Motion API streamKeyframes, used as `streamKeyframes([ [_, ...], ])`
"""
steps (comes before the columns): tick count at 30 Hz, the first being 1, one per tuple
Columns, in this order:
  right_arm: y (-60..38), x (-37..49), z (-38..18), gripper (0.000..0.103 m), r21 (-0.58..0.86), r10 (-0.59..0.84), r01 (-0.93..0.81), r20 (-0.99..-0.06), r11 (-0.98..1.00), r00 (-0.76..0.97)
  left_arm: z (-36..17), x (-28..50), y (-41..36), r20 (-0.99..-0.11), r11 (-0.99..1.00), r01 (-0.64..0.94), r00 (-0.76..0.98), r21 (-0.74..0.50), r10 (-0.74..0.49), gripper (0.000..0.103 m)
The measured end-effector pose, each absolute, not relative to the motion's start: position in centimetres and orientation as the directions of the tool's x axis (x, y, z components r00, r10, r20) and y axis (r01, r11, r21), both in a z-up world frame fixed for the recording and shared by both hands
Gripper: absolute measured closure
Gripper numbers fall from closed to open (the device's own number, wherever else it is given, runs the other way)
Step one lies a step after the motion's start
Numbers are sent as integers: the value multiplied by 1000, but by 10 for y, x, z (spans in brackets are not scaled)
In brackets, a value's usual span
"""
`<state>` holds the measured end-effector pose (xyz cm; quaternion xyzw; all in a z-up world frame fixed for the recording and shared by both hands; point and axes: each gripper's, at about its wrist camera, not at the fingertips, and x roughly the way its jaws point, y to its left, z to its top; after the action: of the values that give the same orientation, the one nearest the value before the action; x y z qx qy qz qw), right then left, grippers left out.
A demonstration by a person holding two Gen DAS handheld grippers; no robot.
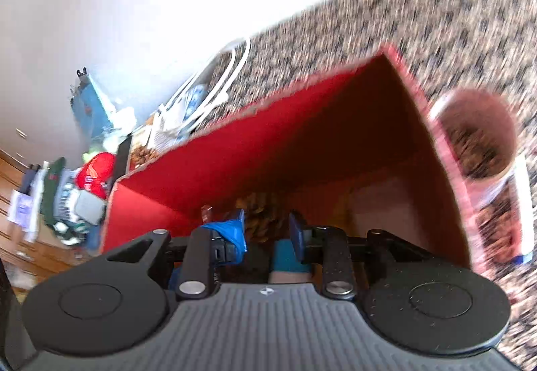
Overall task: Organize rigid objects
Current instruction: 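Lower the tube into the box and open the right tool, then withdraw the right tool from the box toward the blue-capped marker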
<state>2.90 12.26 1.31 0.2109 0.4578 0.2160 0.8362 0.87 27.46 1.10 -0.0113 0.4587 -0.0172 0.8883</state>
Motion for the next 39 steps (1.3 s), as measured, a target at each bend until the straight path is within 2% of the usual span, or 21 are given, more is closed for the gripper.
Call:
streamKeyframes([
  [4, 100, 21, 31, 90, 595, 579, -163, -620, 787, 529, 30, -5, 272, -791, 1000, 0, 612, -30, -24, 50],
  [14, 51, -11, 61, 89, 568, 529, -166, -565, 806, 633, 51, -28, 242, -778, 998, -23, 627, 50, 54, 46],
  [19, 25, -27, 64, 89, 537, 486, -147, -571, 831, 661, 57, -37, 222, -778, 996, -33, 623, 80, 84, 45],
  [27, -18, -43, 62, 89, 494, 433, -119, -592, 861, 679, 78, -50, 178, -759, 997, -6, 648, 75, 61, 43],
  [39, -83, -46, 47, 90, 494, 409, -69, -624, 867, 666, 73, -46, 108, -760, 995, 45, 648, 93, 41, 44],
])
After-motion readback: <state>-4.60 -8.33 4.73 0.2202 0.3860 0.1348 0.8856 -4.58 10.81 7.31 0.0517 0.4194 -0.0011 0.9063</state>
